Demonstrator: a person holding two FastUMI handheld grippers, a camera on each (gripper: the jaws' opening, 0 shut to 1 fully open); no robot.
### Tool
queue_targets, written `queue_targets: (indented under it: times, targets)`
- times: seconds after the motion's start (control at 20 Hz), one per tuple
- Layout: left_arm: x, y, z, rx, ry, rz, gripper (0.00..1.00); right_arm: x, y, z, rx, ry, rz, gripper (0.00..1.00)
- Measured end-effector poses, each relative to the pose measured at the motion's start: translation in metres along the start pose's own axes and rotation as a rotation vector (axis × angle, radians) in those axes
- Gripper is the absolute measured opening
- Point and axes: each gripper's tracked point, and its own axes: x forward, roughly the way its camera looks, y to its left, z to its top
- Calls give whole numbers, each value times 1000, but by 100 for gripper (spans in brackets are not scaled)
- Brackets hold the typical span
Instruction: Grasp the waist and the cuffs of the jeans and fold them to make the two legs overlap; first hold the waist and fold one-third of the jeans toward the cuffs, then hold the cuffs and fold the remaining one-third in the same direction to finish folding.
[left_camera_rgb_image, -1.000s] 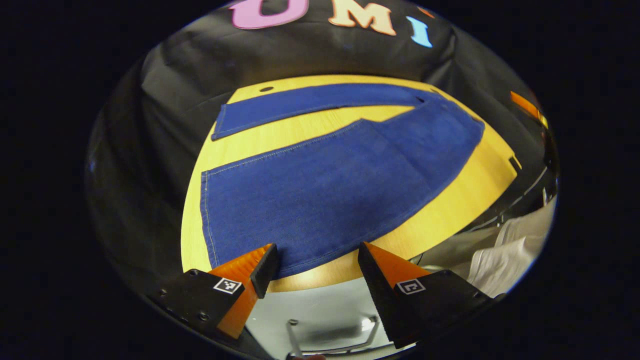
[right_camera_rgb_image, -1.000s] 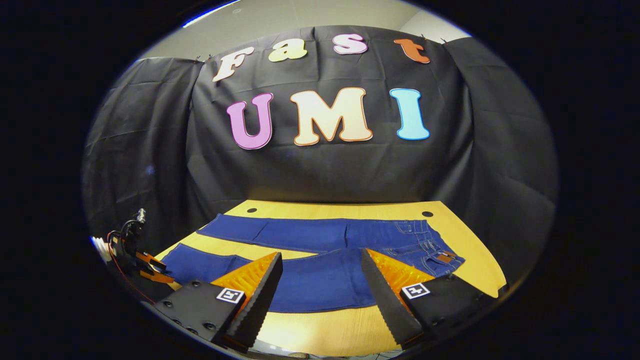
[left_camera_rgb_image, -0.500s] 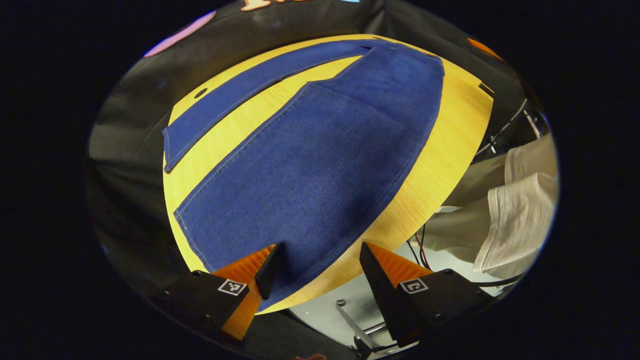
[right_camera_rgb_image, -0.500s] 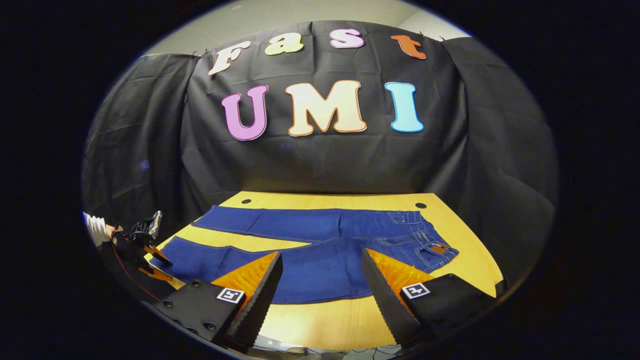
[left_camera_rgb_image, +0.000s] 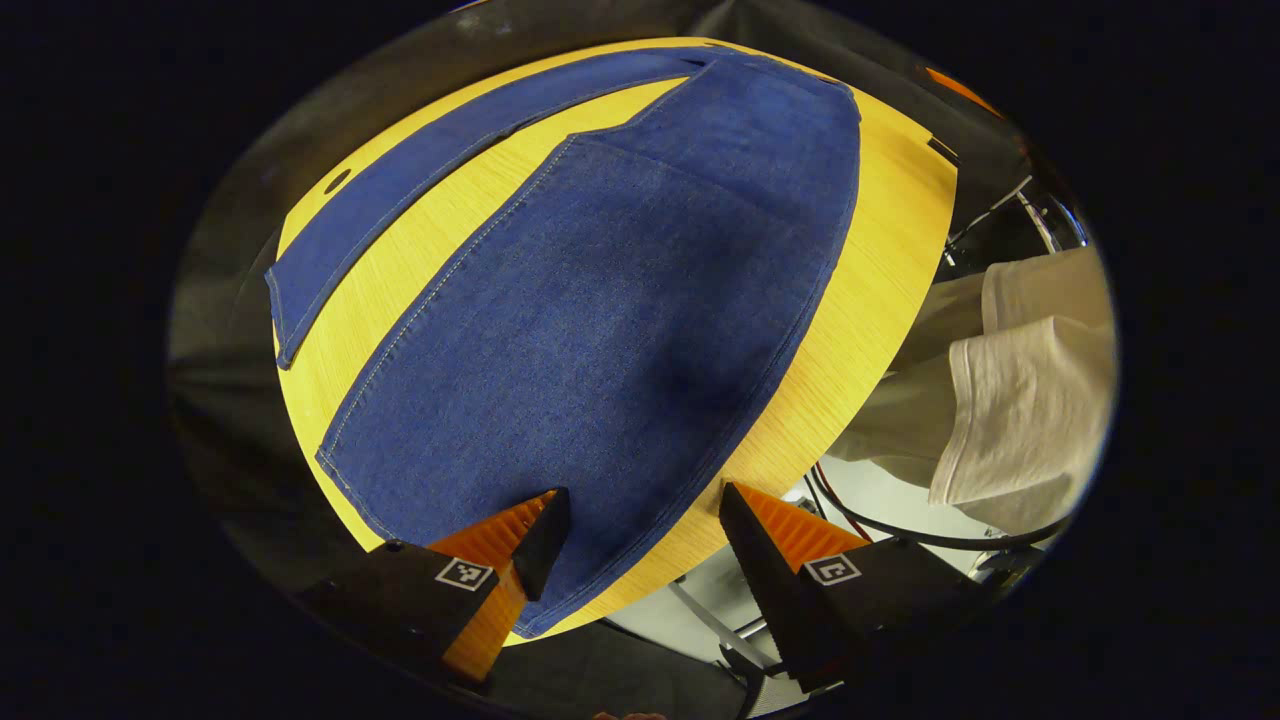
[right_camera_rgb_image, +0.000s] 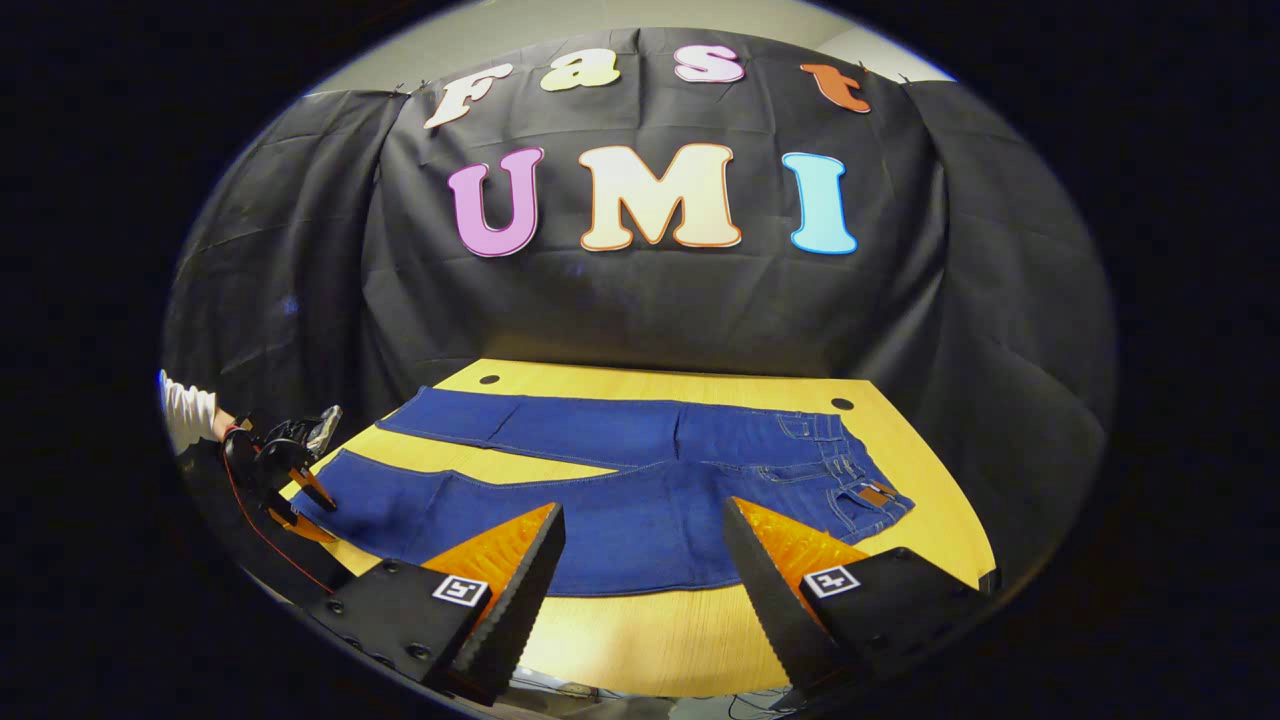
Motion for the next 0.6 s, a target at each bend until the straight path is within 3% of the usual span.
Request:
queue_targets:
  times: [0.1,0.2,0.45,0.55,0.6]
  targets:
    - [-1,-4,0,13,7,1,95,6,-2,-4,-17,19,11,94]
    - [-1,-3,3,60,-7,-7,84,11,-5,-3,-38,21,18,99]
    - [4,-13,8,114,-54,11,21,29,-14,-5,-65,36,56,98]
    - [3,-13,6,81,-59,12,5,39,-21,-11,-117,78,95,99]
    - [3,-14,6,52,-53,4,2,43,-27,-17,-157,108,119,99]
